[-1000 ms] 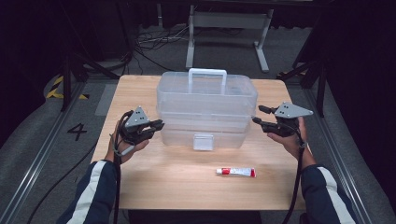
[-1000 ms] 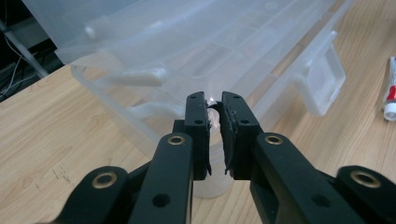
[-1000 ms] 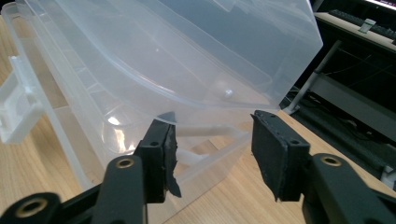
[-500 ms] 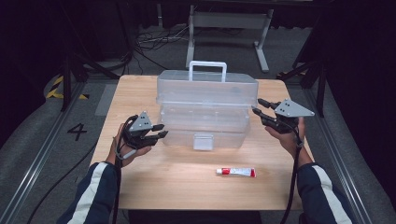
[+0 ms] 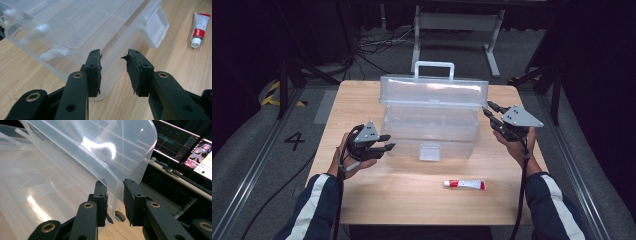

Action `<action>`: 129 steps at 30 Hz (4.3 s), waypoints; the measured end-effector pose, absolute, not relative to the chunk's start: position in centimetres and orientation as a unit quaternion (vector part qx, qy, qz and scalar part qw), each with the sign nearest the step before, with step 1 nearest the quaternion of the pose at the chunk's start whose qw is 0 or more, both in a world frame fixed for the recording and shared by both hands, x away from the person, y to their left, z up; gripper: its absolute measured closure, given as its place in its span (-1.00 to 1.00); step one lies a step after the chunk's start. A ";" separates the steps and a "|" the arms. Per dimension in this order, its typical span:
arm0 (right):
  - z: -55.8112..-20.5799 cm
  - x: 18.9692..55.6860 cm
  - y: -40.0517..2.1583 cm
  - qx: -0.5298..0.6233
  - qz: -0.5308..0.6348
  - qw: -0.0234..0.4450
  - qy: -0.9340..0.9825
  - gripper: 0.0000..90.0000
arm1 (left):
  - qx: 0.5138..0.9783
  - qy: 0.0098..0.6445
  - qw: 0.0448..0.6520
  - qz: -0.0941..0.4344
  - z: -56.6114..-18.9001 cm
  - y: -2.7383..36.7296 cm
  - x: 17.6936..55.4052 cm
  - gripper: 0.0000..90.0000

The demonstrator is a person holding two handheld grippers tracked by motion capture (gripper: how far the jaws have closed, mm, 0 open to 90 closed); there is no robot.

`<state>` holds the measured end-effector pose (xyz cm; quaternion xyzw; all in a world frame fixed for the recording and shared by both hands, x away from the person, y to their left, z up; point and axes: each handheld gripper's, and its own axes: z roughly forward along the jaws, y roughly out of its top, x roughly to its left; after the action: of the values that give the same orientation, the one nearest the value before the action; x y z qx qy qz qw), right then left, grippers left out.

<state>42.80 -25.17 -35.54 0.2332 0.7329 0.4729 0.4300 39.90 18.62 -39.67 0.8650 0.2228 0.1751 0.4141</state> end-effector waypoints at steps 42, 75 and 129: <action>-33.1 45.9 -24.0 0.278 0.479 0.466 0.691 0.76 | 0.900 0.171 0.365 0.164 -40.3 15.3 42.6 0.39; -31.8 47.8 -23.5 0.286 0.455 0.485 0.691 0.85 | 0.921 0.128 0.337 0.148 -40.8 15.1 43.5 0.62; -29.3 53.3 -23.3 0.335 0.444 0.441 0.705 0.89 | 0.923 0.115 0.339 0.143 -40.9 15.3 43.7 0.66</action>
<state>53.32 -23.35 -29.30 0.3347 0.7047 0.4437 0.4410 43.65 15.32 -40.86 0.9228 0.1147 0.1426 0.3391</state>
